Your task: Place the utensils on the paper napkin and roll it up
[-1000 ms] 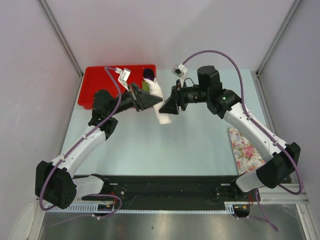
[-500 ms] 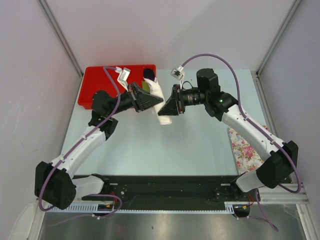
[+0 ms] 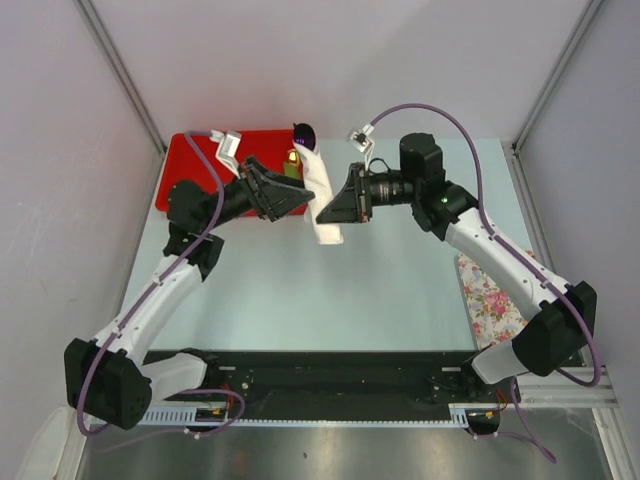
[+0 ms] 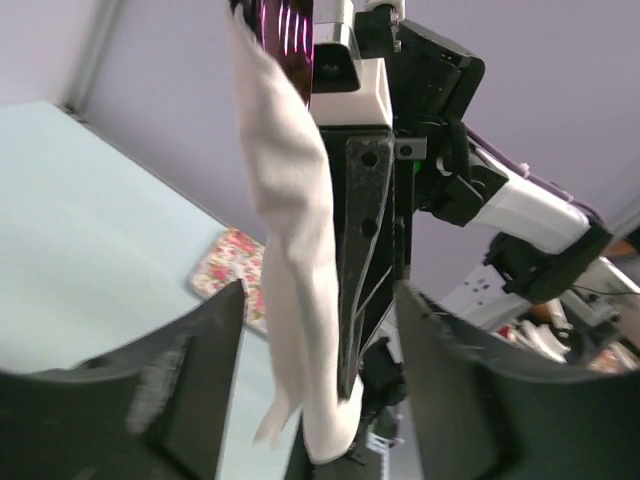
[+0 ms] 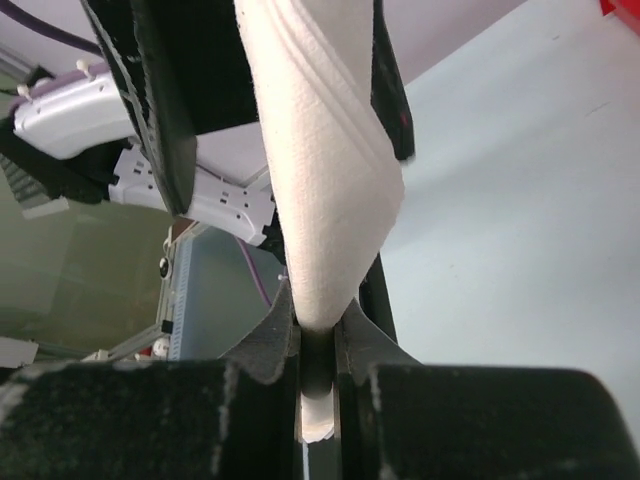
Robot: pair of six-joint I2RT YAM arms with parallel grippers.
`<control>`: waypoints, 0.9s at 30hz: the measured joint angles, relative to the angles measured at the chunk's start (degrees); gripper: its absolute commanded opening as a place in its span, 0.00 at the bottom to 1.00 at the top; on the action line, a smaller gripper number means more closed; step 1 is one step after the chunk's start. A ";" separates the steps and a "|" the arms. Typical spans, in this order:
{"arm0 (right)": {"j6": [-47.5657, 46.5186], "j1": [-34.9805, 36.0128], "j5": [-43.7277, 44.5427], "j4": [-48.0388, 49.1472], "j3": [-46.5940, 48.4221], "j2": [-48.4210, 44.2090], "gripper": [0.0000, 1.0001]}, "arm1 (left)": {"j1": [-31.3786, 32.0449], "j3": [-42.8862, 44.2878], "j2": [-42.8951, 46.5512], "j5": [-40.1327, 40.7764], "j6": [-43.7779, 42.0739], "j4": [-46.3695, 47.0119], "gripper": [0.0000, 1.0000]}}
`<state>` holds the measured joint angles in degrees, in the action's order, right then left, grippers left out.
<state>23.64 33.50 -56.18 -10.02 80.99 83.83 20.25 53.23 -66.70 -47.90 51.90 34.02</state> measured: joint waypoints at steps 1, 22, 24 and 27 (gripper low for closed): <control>0.92 -0.52 0.02 0.57 0.00 0.00 0.00 | -1.07 0.00 0.74 0.11 -0.20 -0.70 0.79; 12.74 -1.68 1.09 12.15 0.46 2.58 0.00 | -3.80 -1.29 -0.72 -2.23 13.03 6.01 0.88; 13.07 -1.38 1.27 12.50 0.46 2.91 0.00 | -2.75 -1.29 -1.09 -1.88 13.66 6.16 0.89; 13.90 -1.09 1.29 13.14 0.48 3.15 0.00 | -1.95 -1.29 -1.62 -0.63 14.10 4.76 0.89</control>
<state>37.54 32.40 -54.89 3.11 81.47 86.98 18.31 51.94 -68.31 -48.53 66.00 38.79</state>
